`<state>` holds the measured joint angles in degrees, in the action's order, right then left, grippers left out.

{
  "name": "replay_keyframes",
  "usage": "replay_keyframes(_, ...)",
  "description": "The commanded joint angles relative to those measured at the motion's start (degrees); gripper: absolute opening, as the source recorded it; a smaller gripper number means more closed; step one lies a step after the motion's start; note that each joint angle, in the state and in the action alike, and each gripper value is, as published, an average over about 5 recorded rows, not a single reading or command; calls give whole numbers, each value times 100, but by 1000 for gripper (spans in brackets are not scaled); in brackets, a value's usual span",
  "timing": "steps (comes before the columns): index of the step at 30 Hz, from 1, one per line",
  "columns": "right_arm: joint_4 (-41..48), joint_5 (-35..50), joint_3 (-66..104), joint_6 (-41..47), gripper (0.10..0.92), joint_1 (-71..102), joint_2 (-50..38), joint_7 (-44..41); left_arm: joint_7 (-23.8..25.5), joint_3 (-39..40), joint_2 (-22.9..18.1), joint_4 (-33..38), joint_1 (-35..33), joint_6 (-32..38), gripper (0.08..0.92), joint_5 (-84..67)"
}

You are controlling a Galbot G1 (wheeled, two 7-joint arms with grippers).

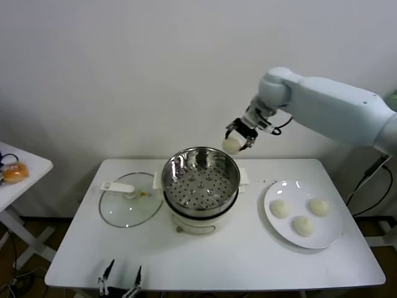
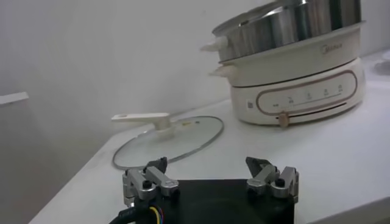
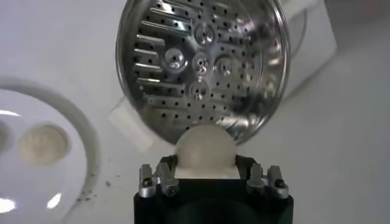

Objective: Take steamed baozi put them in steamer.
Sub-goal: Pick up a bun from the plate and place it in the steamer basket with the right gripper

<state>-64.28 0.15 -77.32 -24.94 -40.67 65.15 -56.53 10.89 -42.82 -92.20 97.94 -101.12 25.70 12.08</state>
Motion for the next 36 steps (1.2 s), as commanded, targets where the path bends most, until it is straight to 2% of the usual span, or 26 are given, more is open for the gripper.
replay_keyframes(1, 448, -976, -322, -1223, 658, 44, 1044, 680, -4, -4, -172, 7, -5, -6, 823, -2)
replay_keyframes(16, 1712, -2444, 584, -1760, 679, 1522, 1457, 1004, -8, -20, -196, 9, -29, 14, 823, 27)
replay_keyframes(30, 2292, -2574, 745, -1954, 691, 1723, 1673, 1056, -15, -34, -184, -77, 28, 42, 823, 27)
replay_keyframes(36, 2456, -2463, 785, -2042, 790, 1721, 1746, 1144, -13, -39, -169, -87, 36, 46, 823, 21)
